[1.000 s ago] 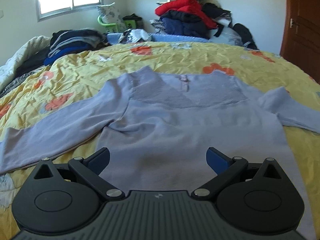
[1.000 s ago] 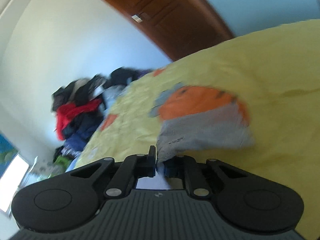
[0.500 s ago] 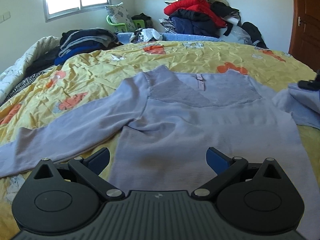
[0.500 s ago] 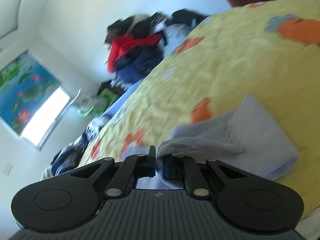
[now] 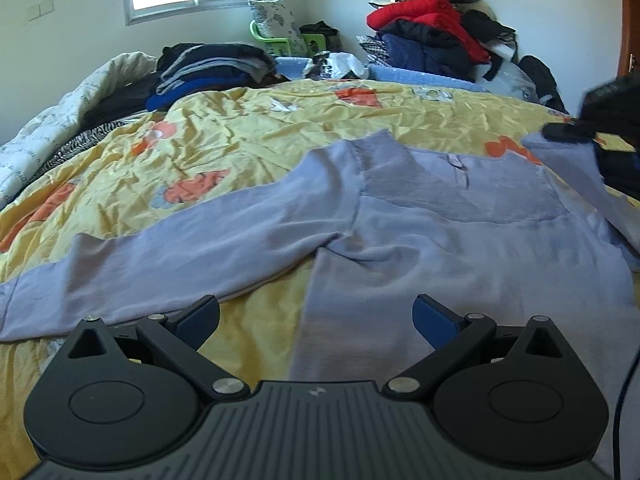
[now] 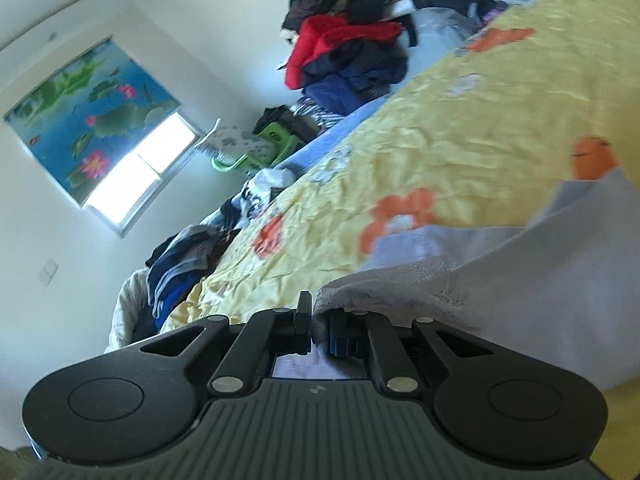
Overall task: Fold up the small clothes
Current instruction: 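Lift the sleeve with the right tool and carry it across the sweater body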
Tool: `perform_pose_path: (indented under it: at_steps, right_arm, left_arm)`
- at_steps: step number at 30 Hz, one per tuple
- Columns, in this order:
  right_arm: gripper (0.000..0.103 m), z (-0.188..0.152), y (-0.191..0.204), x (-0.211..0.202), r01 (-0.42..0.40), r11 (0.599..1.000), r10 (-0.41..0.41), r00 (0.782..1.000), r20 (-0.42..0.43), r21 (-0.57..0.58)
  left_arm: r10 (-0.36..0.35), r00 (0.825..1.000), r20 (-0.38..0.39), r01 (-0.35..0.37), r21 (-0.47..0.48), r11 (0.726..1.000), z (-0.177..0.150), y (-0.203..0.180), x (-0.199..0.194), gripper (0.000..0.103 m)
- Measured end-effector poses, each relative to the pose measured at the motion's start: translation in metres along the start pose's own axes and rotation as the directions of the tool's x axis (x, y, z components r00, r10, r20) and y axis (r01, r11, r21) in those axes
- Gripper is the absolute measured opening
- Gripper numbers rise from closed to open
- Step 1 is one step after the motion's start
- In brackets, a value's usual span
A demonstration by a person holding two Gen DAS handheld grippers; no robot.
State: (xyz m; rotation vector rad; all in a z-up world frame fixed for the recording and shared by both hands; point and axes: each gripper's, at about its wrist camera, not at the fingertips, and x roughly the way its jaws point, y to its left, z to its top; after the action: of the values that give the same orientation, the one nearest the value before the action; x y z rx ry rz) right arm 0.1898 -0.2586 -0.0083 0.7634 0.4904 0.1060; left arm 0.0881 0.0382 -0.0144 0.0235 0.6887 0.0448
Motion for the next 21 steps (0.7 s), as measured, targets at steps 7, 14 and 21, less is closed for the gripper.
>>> perform_pose_path:
  at_steps: [7,14,21]
  right_arm:
    - [0.013,-0.016,0.036,0.039,0.025,0.999,-0.026,1.0,-0.006,-0.047]
    - [0.013,-0.035,0.059,0.069,0.022,0.998,-0.025,0.998,-0.051,-0.059]
    - [0.013,-0.057,0.09,0.094,-0.028,0.997,0.02,0.993,-0.116,-0.07]
  left_arm:
    - [0.042,0.999,0.011,-0.042,-0.003,0.999,0.0,0.017,0.0,0.103]
    - [0.051,0.999,0.002,-0.051,-0.034,0.998,-0.002,0.034,0.003,0.103]
    - [0.056,0.998,-0.01,-0.056,-0.051,0.997,-0.006,0.044,0.006,0.103]
